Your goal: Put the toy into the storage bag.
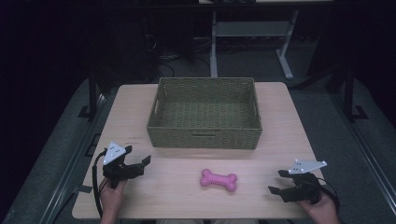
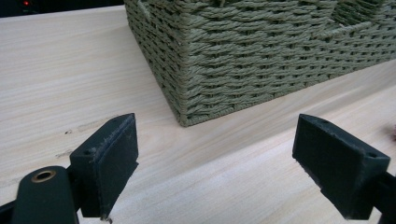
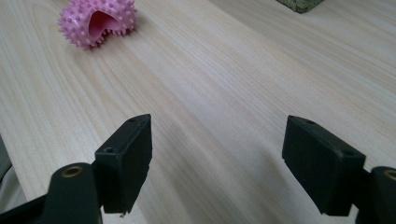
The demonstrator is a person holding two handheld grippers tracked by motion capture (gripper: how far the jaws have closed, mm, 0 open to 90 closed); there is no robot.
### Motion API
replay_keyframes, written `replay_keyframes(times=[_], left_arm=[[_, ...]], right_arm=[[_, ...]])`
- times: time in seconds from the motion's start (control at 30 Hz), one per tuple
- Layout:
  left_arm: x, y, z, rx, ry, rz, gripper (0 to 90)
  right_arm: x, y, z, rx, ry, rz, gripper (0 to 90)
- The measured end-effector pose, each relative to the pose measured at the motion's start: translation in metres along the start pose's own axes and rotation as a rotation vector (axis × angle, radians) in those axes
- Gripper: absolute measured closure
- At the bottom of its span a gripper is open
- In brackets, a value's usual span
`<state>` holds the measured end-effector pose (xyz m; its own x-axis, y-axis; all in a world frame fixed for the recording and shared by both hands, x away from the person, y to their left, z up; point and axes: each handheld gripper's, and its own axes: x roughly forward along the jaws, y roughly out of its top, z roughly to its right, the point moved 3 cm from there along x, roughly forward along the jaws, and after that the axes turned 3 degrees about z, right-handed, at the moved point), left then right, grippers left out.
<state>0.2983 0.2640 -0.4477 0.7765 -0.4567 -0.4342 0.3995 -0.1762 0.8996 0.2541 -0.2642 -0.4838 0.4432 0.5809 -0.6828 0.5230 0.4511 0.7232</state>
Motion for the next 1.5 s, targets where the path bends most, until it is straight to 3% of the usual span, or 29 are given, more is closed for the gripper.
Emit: replay_keyframes(times=[0.3, 0.57, 1.5], left_arm=[[0.0, -0.001, 0.002, 0.01, -0.011, -0.003, 13.8], [-0.001, -0.001, 0.002, 0.005, -0.017, 0.004, 13.9], [0.0, 0.0, 0.002, 0.005, -0.013, 0.009, 13.9]], right_arm=[[0.002, 0.007, -0.003, -0.016, 0.013, -0.014, 23.4], [0.005, 0.024, -0.009, -0.051, 0.035, -0.038, 22.6], [0.019, 0.07, -0.021, -0.151, 0.127, -0.162, 19.6]])
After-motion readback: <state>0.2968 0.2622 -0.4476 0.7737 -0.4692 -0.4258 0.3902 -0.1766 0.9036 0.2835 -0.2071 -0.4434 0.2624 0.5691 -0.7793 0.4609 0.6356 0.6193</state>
